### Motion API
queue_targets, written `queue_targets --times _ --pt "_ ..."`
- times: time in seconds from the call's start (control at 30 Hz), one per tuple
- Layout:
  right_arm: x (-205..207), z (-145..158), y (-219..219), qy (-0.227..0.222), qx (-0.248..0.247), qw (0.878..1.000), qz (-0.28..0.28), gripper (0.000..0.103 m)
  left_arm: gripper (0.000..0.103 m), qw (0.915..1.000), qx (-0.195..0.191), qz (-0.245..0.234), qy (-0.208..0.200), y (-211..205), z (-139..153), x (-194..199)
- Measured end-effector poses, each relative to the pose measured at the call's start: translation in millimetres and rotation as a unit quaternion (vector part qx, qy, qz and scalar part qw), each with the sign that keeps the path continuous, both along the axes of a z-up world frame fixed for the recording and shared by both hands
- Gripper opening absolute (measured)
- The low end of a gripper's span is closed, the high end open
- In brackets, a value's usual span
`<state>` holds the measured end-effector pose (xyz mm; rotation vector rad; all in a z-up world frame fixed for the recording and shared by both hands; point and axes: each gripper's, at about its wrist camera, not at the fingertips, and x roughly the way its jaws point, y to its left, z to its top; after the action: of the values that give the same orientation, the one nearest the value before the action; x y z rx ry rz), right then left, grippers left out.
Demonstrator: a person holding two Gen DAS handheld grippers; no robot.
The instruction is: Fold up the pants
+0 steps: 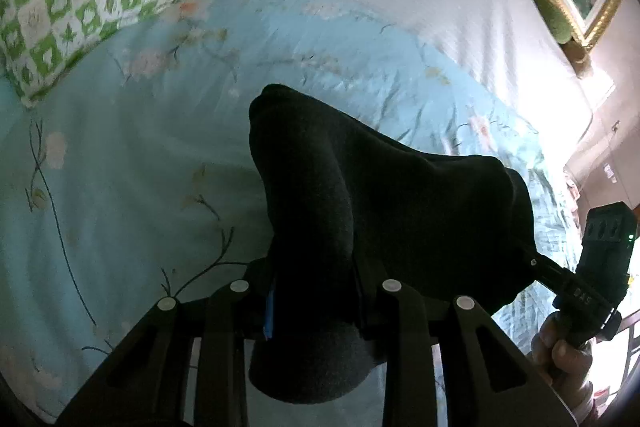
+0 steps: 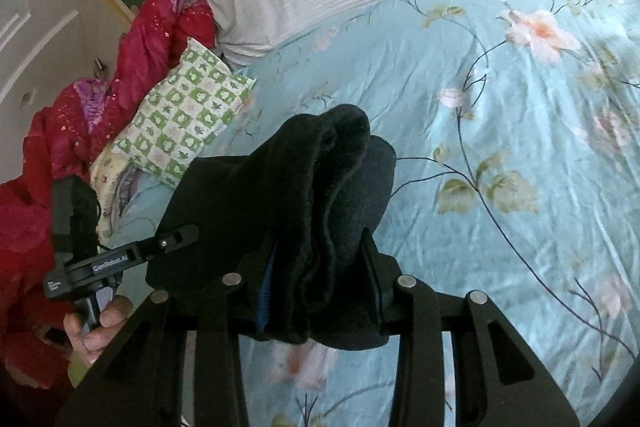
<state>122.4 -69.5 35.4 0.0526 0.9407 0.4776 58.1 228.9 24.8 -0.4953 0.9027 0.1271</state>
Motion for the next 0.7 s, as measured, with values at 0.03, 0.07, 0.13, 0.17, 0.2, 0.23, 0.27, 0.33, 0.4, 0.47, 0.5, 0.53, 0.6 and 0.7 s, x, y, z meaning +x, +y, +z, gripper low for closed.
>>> queue_targets --times 0.03,0.07,0.13,0.17,0.2,0.23,0.27,0.33,0.4,0.47,0.5,0.53,0.6,0.7 --pt "3 -5 1 0.006 -0.006 1.0 0.0 0.039 0.029 1.0 -0.003 0.001 0.003 2 -4 1" --pt "6 -10 0 0.011 -0.01 1.0 -0.003 0.039 0.032 1.0 -0.005 0.001 0.005 3 -8 0" --pt "9 -15 -5 0.016 -0.013 1.0 -0.008 0.042 0.038 1.0 -0.007 0.003 0.002 6 -13 -3" --pt "11 -17 -7 0.019 -0.012 1.0 -0.01 0.042 0.042 1.0 -0.008 0.005 0.0 6 -14 -3" --pt "13 -20 -10 0.023 -0.01 1.0 -0.014 0.044 0.045 0.9999 -0.008 0.006 -0.002 7 -15 -5" --pt "14 -23 -13 0.027 -0.007 0.999 -0.017 0.046 0.047 1.0 -0.008 0.006 -0.002 7 -17 -4" --pt "16 -26 -15 0.031 -0.006 0.999 -0.019 0.047 0.049 1.0 -0.009 0.005 0.0 8 -19 -4" --pt "17 -29 -18 0.033 -0.004 0.999 -0.021 0.049 0.053 0.9999 -0.009 0.006 0.001 9 -21 -6" --pt "17 -30 -20 0.033 -0.003 0.999 -0.022 0.05 0.055 0.9999 -0.01 0.008 0.002 10 -22 -7" --pt "17 -30 -21 0.031 -0.006 0.999 -0.02 0.051 0.057 0.9999 -0.009 0.01 0.004 10 -23 -8" --pt "17 -31 -21 0.031 -0.007 0.999 -0.02 0.051 0.059 0.9999 -0.009 0.009 0.005 9 -23 -8" --pt "17 -30 -20 0.031 -0.01 0.999 -0.021 0.051 0.061 0.9999 -0.007 0.009 0.006 8 -22 -8" --pt "16 -28 -18 0.027 -0.018 0.999 -0.025 0.052 0.068 0.9999 0.0 0.01 0.012 6 -22 -10" --pt "11 -24 -17 0.019 -0.03 0.999 -0.029 0.054 0.073 0.9997 0.007 0.017 0.016 5 -21 -13"
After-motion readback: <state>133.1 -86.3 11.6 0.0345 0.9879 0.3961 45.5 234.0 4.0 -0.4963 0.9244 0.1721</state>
